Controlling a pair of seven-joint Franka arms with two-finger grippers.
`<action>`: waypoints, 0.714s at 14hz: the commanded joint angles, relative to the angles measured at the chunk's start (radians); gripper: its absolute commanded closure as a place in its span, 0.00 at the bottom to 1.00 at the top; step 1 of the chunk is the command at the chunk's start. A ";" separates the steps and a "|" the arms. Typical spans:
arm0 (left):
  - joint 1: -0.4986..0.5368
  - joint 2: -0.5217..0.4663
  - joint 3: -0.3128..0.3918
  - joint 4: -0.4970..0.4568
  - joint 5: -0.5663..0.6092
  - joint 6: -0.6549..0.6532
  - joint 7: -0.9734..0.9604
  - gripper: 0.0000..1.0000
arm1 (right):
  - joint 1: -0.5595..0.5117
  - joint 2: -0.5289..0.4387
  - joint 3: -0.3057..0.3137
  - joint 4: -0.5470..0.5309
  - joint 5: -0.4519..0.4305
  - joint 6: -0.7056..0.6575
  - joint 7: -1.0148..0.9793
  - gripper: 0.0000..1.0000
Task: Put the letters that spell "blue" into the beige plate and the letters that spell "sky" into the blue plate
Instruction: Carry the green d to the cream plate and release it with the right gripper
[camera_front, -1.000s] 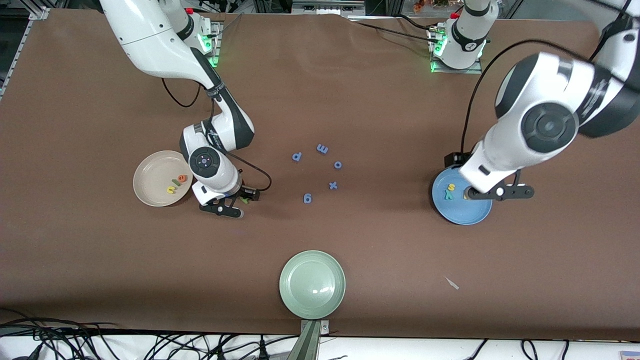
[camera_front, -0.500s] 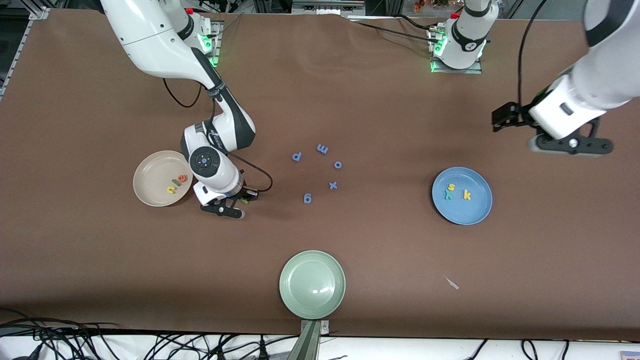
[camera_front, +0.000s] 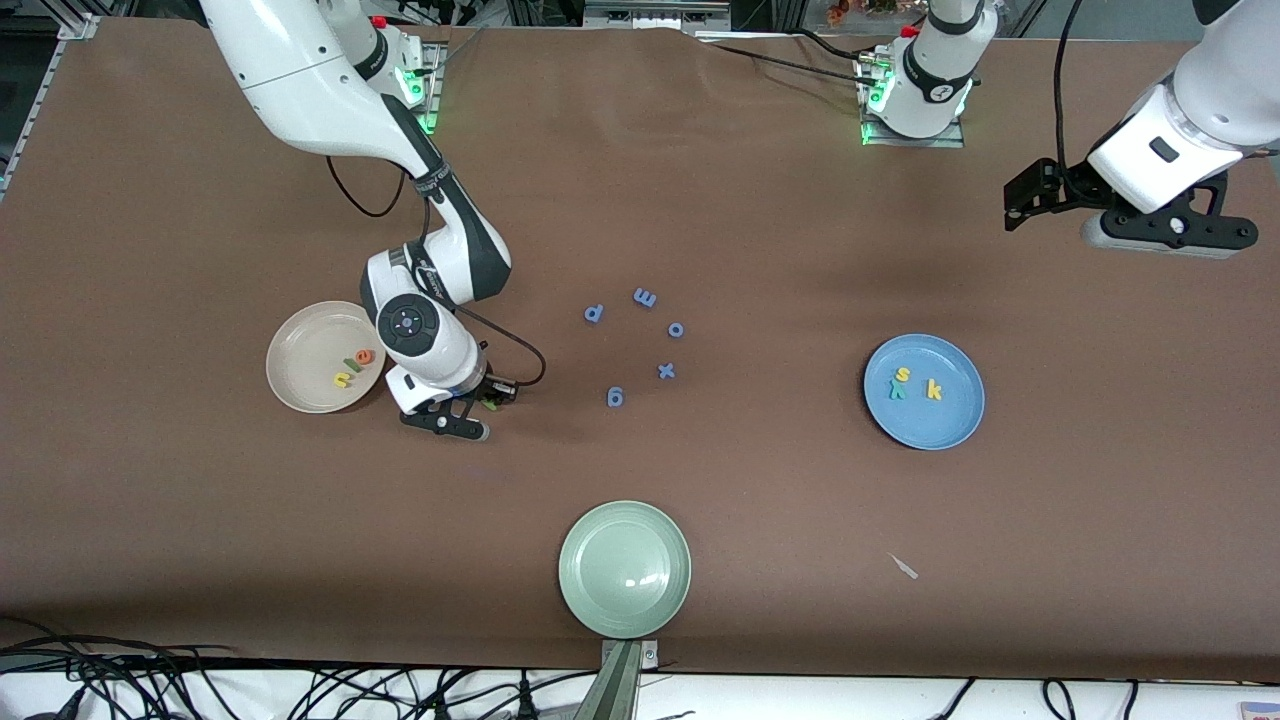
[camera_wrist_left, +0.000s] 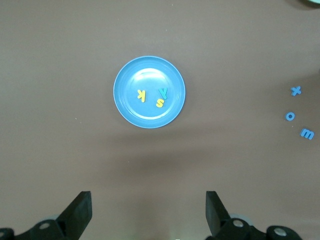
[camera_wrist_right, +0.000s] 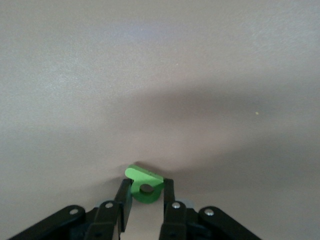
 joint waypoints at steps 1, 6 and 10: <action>0.004 -0.009 0.011 -0.014 -0.009 0.003 0.029 0.00 | -0.017 -0.022 -0.009 0.039 0.013 -0.111 -0.112 0.83; 0.006 0.019 0.011 0.024 -0.007 -0.016 0.028 0.00 | -0.020 -0.141 -0.130 -0.054 0.012 -0.237 -0.403 0.84; 0.006 0.024 0.011 0.024 -0.007 -0.017 0.028 0.00 | -0.020 -0.260 -0.233 -0.202 0.013 -0.243 -0.572 0.84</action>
